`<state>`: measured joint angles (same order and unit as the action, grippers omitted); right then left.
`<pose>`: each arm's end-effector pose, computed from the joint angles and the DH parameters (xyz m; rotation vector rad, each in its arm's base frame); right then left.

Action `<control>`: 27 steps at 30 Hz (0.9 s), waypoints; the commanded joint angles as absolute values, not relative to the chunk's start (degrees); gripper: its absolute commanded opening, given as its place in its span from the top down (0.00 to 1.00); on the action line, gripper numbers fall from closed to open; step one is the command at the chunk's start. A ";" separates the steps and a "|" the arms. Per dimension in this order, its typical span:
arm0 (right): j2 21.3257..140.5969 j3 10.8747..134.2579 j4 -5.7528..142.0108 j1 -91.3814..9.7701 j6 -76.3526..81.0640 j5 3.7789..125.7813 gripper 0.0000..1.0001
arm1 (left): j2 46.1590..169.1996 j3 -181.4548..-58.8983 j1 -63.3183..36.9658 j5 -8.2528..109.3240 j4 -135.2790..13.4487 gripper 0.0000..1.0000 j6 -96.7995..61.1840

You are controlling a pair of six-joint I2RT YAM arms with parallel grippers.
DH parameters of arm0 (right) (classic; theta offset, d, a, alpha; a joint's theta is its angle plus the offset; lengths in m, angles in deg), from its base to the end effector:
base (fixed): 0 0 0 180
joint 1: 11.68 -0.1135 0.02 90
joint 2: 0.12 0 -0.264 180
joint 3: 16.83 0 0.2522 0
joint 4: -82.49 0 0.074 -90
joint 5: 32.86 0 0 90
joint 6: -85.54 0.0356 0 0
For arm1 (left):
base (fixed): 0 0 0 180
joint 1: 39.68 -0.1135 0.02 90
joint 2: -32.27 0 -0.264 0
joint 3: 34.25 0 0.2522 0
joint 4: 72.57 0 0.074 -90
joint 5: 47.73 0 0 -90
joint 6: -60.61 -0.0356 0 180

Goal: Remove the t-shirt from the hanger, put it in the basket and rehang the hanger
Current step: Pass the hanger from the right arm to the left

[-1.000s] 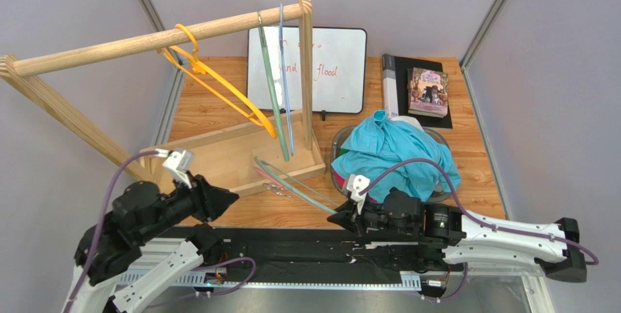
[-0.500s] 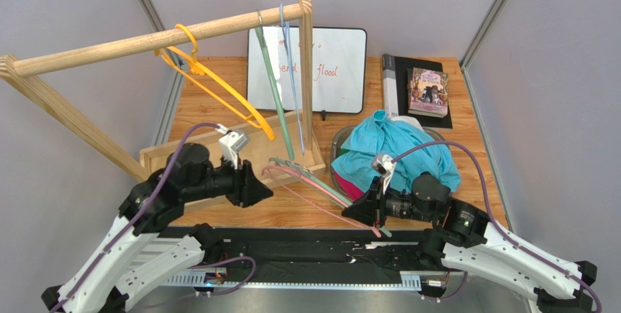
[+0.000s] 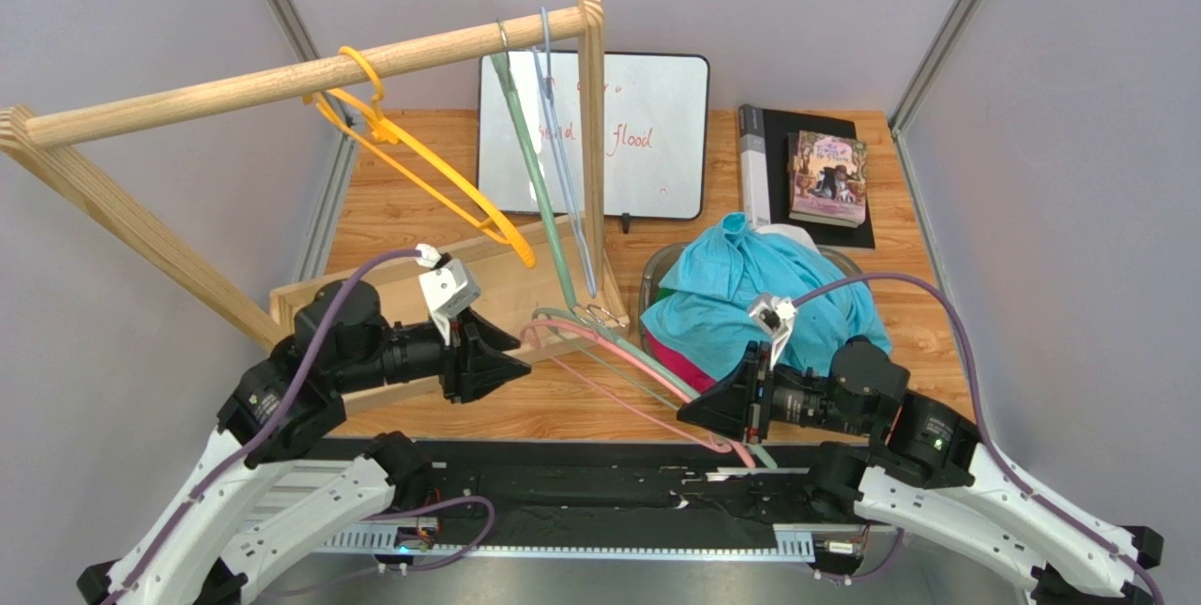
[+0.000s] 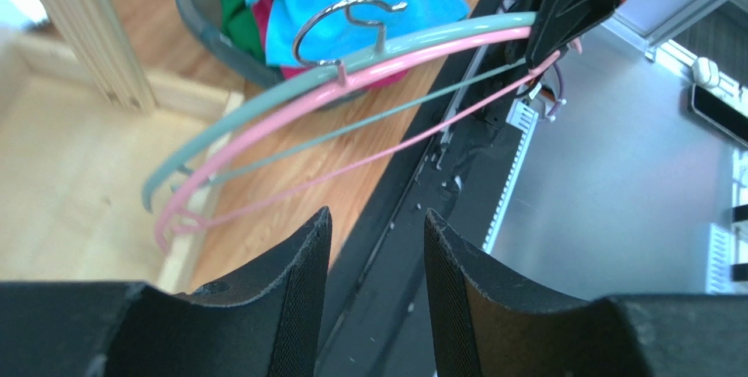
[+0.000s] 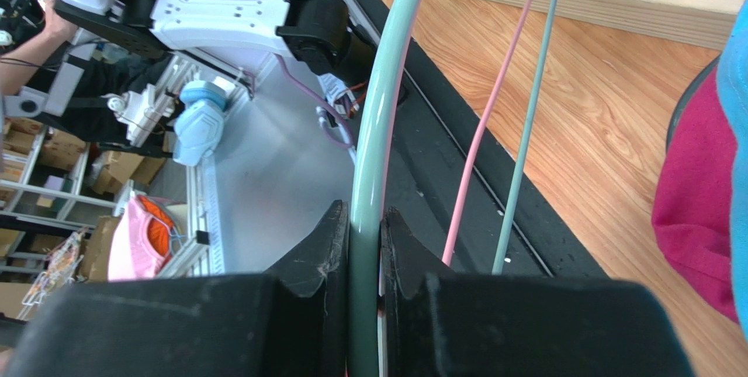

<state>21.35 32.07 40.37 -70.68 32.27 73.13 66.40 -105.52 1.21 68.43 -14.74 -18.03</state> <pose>0.0446 0.0932 0.2989 -0.6158 1.9746 1.3705 0.0666 -0.0784 0.3765 0.8255 1.8638 -1.0325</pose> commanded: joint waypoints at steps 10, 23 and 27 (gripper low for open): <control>18.25 34.99 44.03 -70.83 36.06 74.89 1.00 | 73.57 -97.14 1.37 65.73 -29.81 0.54 -39.58; 17.99 35.95 45.08 -70.83 38.43 76.30 1.00 | 78.06 -97.58 1.72 77.51 -29.37 0.65 -41.17; 18.86 36.48 45.61 -70.83 39.13 75.25 1.00 | 80.70 -98.63 2.16 81.55 -27.70 0.68 -41.08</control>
